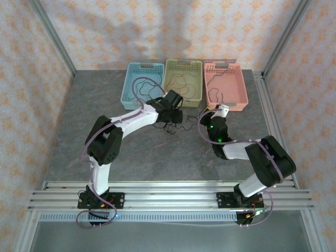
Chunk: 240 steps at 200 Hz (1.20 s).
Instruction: Untangle the cables
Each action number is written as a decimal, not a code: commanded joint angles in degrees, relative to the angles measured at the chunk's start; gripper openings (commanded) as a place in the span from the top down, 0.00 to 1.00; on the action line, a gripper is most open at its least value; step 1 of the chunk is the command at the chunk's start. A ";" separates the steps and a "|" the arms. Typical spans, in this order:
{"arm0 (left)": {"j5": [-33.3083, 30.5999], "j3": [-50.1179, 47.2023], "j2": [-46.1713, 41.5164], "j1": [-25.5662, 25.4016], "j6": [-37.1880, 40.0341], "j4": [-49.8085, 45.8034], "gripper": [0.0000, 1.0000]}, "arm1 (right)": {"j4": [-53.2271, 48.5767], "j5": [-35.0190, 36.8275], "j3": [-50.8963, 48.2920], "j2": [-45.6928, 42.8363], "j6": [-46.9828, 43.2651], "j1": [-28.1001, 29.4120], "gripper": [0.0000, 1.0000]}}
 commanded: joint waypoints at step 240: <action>-5.64 9.49 12.91 -0.20 -1.47 -8.07 0.73 | -0.93 -1.33 2.37 1.27 1.07 -0.09 1.00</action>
